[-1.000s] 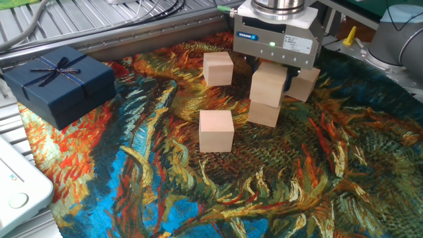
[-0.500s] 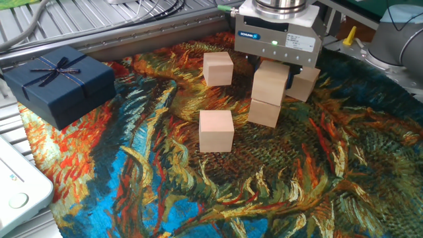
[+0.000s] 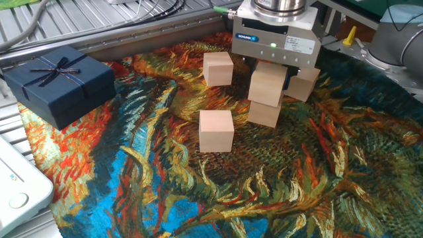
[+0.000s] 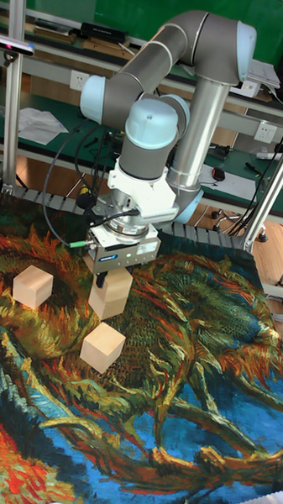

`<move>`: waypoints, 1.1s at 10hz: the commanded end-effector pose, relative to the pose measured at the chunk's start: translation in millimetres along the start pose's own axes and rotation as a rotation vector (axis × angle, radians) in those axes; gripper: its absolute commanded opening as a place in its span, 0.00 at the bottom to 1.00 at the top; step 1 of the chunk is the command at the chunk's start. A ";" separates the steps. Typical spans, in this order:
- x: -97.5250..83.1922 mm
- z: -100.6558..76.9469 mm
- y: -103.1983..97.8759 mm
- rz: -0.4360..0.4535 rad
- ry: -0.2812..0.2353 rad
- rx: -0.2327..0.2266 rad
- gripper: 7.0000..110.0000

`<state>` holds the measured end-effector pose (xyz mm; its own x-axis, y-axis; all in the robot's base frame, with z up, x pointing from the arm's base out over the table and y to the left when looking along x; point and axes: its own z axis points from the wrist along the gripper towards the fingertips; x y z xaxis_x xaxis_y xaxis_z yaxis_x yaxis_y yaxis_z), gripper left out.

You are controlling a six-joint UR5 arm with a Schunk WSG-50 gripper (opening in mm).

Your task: Stack the blocks in a vertical line of five

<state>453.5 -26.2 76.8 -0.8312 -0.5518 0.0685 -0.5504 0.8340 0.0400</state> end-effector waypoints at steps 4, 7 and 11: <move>-8.8 -2.8 11.4 -0.104 -0.035 -0.022 0.00; -13.3 -3.5 11.3 -0.119 -0.056 -0.004 0.00; 0.3 1.6 9.5 -0.123 -0.048 0.028 0.00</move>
<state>451.1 -19.4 77.2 -0.7608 -0.6479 0.0365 -0.6479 0.7616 0.0159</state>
